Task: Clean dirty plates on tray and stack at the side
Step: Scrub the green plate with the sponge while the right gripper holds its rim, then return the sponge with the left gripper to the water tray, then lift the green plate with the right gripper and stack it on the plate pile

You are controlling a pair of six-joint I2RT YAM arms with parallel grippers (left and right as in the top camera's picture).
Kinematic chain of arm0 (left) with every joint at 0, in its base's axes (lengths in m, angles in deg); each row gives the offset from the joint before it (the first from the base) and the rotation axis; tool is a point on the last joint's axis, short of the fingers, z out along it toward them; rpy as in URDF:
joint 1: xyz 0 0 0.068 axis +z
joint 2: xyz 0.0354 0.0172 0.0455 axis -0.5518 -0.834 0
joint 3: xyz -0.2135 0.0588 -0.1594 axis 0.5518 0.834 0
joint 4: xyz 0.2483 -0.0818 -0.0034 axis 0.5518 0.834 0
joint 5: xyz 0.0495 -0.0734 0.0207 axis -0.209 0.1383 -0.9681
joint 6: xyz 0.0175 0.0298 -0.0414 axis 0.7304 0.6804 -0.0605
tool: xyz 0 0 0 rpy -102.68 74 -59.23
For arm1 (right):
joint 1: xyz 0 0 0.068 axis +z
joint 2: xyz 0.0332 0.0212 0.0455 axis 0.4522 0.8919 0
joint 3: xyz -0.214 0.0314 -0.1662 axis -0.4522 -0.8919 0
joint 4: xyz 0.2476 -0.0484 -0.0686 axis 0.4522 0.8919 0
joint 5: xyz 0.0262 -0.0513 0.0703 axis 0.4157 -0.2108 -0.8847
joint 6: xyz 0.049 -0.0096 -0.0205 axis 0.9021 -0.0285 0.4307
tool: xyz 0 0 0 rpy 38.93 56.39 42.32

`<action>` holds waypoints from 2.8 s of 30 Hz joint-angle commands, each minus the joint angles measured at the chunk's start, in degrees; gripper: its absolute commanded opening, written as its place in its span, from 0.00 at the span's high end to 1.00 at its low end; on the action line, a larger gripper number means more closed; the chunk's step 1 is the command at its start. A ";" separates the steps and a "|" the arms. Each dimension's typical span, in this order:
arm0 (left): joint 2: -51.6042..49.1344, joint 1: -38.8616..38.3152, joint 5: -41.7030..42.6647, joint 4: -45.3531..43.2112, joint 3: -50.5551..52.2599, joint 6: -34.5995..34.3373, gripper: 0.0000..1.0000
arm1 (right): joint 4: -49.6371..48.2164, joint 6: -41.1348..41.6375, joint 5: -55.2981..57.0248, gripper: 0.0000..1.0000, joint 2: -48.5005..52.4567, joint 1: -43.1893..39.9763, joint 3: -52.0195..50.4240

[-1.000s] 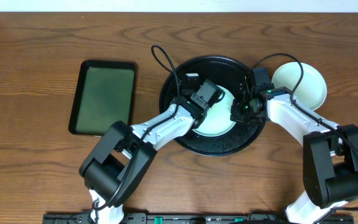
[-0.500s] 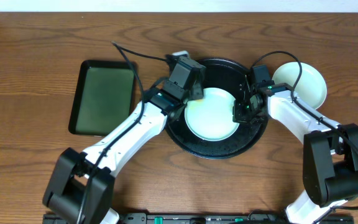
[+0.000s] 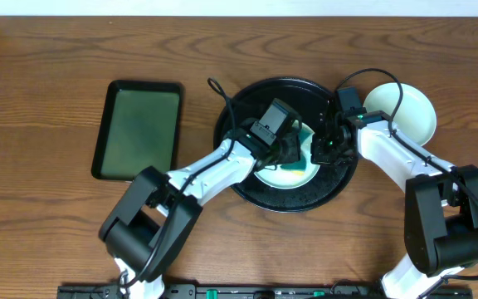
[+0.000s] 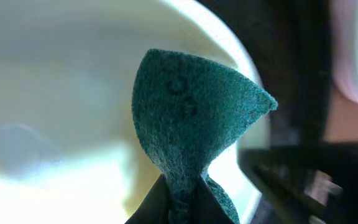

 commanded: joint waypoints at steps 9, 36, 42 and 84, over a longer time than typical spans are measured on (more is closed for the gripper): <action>-1.42 0.39 -36.50 8.59 0.28 4.04 0.92 | 0.63 -1.97 0.98 0.99 0.81 -0.44 0.90; 21.38 23.58 -26.08 13.62 0.28 9.05 0.92 | 11.13 -13.97 5.77 0.99 -3.06 1.42 13.27; 16.59 36.83 -18.12 14.51 0.28 8.98 0.92 | 11.10 -13.94 5.75 0.99 -3.06 2.40 13.29; 22.05 44.52 -16.87 20.31 0.28 9.01 0.20 | 24.06 -22.45 54.95 0.99 -3.06 21.42 33.73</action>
